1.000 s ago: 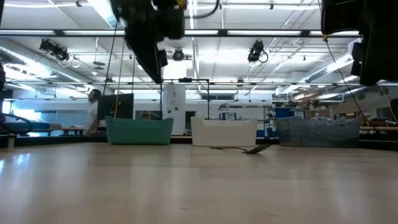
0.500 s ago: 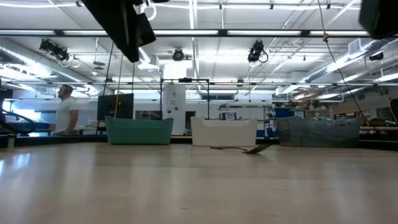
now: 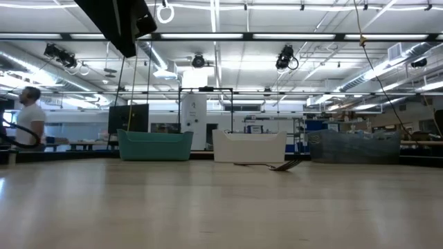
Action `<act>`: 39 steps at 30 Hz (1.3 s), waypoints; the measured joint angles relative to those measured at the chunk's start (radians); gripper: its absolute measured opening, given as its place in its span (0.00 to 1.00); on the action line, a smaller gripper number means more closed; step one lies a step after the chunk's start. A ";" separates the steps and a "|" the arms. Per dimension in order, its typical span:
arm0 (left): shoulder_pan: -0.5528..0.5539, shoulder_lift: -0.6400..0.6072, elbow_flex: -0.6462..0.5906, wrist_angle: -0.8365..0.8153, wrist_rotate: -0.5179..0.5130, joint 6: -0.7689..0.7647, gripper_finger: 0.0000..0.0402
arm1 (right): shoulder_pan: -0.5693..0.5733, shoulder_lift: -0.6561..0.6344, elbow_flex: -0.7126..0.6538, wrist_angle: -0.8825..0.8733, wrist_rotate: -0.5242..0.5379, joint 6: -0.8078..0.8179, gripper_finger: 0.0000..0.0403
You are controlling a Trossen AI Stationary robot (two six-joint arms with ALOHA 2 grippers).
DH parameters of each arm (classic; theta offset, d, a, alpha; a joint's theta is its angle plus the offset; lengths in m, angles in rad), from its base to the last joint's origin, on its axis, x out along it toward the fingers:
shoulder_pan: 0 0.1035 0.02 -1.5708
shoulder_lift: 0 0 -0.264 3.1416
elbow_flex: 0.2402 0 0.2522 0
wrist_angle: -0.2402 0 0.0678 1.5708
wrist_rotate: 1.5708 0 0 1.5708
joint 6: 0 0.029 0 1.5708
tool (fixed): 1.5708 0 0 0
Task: Sort silverware by color (type)
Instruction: Put the red fork into the white bin
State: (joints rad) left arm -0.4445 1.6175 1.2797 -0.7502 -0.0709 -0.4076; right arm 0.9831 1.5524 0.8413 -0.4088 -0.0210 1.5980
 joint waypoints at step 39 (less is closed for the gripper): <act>0.032 -0.001 -0.011 -0.002 -0.070 0.145 0.30 | 0.042 0.231 0.067 -0.010 0.030 -0.157 0.09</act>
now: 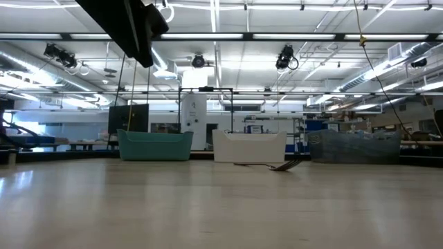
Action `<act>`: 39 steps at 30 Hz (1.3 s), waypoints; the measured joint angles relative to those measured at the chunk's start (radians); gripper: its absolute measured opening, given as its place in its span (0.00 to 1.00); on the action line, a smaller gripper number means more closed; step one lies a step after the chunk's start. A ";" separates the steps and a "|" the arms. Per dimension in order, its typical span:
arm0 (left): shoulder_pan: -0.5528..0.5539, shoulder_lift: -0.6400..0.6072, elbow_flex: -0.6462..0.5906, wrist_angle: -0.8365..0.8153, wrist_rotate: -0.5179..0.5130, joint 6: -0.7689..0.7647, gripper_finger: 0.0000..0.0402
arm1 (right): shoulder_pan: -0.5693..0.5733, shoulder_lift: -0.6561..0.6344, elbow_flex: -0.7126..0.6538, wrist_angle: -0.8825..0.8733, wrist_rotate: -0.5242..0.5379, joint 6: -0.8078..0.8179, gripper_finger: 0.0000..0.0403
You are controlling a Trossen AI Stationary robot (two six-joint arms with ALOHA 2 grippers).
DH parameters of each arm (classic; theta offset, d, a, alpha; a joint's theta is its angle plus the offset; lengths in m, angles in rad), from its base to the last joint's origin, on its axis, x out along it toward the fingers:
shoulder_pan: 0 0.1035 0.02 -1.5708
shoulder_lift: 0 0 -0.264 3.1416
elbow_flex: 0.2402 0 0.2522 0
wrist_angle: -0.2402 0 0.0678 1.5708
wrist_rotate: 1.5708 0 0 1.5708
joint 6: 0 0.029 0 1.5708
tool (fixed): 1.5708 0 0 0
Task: Sort silverware by color (type)
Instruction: Put the red fork into the white bin
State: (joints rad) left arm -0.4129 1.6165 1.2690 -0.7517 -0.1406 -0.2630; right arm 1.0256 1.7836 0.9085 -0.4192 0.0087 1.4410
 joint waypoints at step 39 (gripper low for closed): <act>0.000 0.001 0.000 0.009 0.000 0.013 0.30 | -0.229 -0.059 -0.012 -0.285 0.266 0.202 0.02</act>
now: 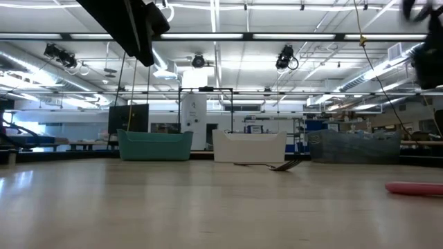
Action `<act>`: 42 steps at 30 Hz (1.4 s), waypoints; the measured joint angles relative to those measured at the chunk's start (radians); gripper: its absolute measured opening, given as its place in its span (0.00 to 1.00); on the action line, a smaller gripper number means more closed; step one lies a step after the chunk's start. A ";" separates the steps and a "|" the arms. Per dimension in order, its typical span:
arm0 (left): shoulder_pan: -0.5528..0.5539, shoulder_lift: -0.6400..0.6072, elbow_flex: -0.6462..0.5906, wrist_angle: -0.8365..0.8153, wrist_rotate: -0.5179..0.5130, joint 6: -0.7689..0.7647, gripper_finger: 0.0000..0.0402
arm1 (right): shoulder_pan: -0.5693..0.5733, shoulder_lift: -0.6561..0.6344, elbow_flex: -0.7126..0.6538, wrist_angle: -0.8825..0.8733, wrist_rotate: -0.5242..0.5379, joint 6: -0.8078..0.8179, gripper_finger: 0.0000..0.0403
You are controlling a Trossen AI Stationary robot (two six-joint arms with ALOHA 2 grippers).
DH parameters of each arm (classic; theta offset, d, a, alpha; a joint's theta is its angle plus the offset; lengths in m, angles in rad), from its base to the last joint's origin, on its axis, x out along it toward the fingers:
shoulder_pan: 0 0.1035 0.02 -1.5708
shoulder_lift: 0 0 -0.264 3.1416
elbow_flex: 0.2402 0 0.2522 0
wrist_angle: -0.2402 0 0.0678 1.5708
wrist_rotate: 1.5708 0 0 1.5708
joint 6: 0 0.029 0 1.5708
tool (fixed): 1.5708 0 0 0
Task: Sort silverware by color (type)
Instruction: Put the red fork into the white bin
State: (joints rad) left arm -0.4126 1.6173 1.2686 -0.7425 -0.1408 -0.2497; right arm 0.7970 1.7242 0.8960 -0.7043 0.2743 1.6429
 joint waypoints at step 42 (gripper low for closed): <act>-0.006 0.000 -0.001 0.015 -0.002 0.000 0.30 | -0.061 -0.099 0.004 -0.206 -0.061 -0.038 0.04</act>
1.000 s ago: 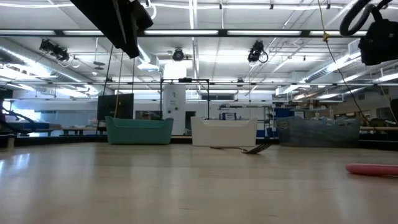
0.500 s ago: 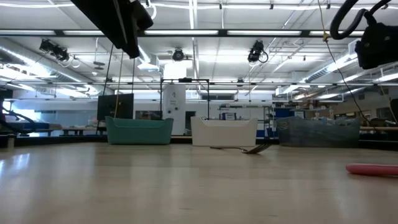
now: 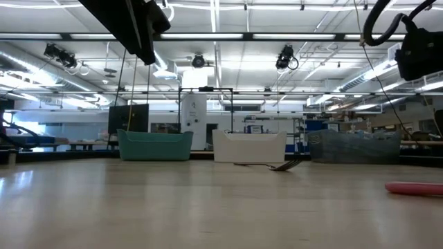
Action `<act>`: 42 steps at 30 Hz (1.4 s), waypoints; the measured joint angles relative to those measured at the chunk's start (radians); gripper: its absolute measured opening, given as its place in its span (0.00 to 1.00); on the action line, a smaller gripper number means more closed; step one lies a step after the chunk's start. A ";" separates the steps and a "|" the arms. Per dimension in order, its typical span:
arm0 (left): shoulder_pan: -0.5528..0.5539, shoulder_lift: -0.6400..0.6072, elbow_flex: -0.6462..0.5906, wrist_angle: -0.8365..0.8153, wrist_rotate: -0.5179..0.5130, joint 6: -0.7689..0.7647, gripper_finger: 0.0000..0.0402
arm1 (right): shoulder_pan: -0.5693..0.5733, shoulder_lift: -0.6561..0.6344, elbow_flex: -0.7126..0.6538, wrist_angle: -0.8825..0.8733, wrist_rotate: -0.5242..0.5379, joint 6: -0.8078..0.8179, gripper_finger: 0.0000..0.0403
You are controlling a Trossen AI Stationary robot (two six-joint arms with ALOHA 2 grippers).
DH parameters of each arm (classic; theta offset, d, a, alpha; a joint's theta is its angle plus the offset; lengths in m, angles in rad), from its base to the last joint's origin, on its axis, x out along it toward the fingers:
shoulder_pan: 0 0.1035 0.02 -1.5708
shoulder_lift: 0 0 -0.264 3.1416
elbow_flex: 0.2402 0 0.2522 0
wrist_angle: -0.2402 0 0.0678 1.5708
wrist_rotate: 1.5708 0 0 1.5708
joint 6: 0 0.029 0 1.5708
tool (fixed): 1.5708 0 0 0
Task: Sort silverware by color (type)
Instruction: Put the red fork into the white bin
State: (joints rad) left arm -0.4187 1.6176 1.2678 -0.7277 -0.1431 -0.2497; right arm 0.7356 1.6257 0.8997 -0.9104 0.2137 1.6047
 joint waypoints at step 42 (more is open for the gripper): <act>0.001 0.000 0.000 0.004 0.001 0.000 0.30 | 0.111 0.098 0.002 0.408 -0.115 -0.148 0.31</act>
State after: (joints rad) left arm -0.4180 1.6176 1.2678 -0.7238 -0.1425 -0.2493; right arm 0.8463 1.7240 0.9015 -0.5024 0.0987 1.4567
